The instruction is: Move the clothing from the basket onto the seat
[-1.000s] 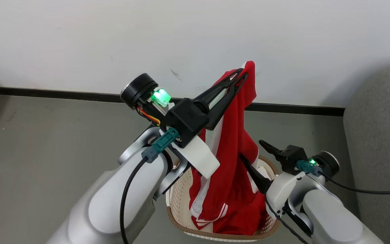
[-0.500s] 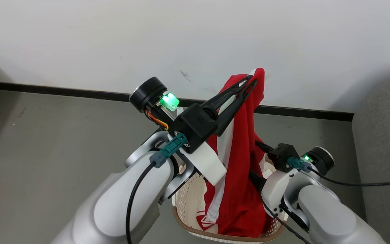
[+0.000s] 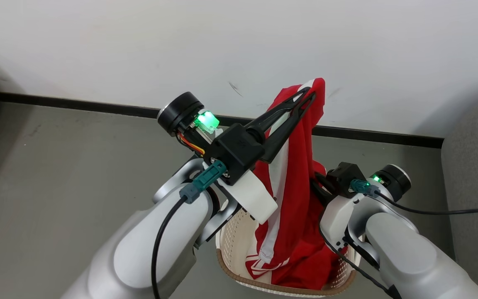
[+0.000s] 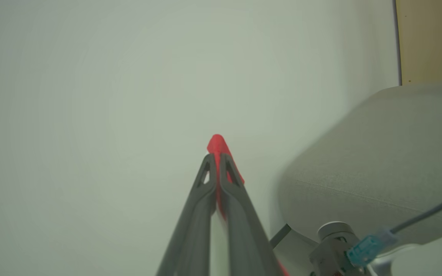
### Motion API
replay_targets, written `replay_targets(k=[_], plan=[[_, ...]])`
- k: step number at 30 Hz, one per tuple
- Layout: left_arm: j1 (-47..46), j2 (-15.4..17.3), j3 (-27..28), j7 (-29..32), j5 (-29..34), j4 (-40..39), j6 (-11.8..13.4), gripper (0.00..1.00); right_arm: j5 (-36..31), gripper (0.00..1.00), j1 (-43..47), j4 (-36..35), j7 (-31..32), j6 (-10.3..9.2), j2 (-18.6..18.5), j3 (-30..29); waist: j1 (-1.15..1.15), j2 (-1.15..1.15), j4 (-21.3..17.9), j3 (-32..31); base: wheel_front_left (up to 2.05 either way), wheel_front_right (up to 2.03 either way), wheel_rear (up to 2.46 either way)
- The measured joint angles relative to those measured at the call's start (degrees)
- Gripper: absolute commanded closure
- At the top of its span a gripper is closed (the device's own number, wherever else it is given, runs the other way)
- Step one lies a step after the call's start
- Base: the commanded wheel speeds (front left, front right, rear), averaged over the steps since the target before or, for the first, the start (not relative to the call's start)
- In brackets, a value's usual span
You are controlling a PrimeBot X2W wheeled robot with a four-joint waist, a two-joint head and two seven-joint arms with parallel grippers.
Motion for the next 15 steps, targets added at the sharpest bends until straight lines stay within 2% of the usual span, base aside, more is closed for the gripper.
replay_targets(k=[8, 15], plan=[[0.6, 0.1, 2.7, -1.0, -1.9, 2.4, 1.6, 1.00, 1.2, 1.00, 0.2, -4.6, 0.0, 0.00, -1.1, -3.5, 0.00, 0.00, -1.2, 0.3, 0.00, 0.00, 0.00], [3.3, 1.1, 4.7, -2.7, -3.3, 5.1, 2.4, 1.00, 3.1, 1.00, 3.3, -10.4, 0.0, 0.00, -3.9, -11.4, 0.00, 0.00, -3.1, 0.4, 0.00, 0.00, 0.00]])
